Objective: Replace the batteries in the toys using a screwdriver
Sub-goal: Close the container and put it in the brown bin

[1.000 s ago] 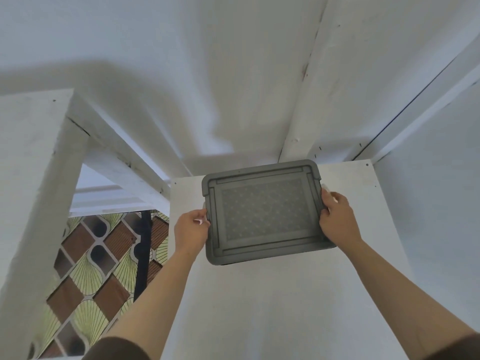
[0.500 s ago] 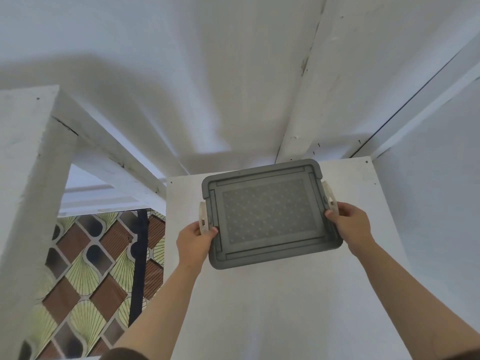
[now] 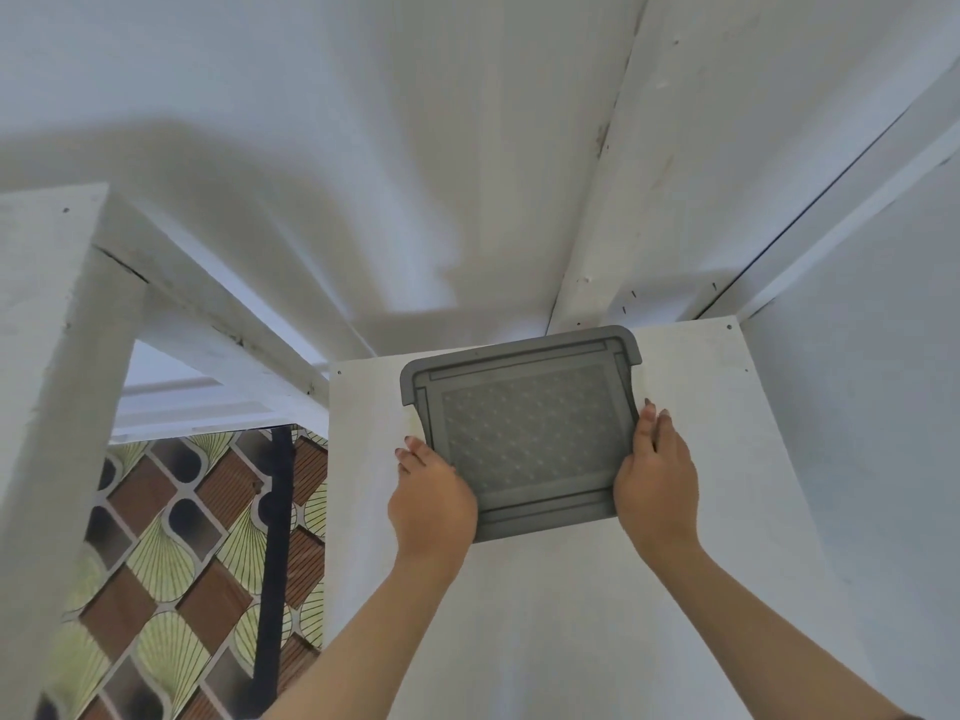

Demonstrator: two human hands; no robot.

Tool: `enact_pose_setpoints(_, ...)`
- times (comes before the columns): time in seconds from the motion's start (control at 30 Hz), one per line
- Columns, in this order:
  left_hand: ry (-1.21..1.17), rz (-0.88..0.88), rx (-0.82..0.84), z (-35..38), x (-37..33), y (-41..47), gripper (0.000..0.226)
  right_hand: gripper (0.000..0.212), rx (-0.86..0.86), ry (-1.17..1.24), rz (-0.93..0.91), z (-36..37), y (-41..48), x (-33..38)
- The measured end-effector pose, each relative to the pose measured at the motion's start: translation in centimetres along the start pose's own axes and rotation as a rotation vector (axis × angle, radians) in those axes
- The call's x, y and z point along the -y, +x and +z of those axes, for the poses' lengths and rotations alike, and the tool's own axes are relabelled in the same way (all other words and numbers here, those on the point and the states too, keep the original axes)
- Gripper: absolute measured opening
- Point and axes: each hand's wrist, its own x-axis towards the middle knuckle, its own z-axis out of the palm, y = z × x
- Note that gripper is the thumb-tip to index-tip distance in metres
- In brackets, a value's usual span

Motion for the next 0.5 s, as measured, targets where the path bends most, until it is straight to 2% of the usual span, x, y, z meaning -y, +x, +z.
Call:
enact_pose_setpoints(0.07,0.037,-0.01,0.037,0.2,-0.7,-0.5,0.064,0.046,0.044,-0.045,-0.018,-0.2,0.0,0.2)
enact_pose_setpoints(0.13,0.027,-0.045,0.065,0.3,-1.3,-0.7,0.068,0.046,0.081,-0.071,-0.01,-0.2,-0.1,0.4)
enact_pose_setpoints(0.23,0.008,-0.054,0.066,0.1,-1.5,-0.8,0.069,0.056,0.077,-0.08,0.015,-0.4,-0.2,0.7)
enact_pose_setpoints(0.5,-0.136,-0.028,0.041,-0.1,-0.3,-0.9,0.064,0.062,0.12,-0.064,0.05,0.0,-0.7,0.7)
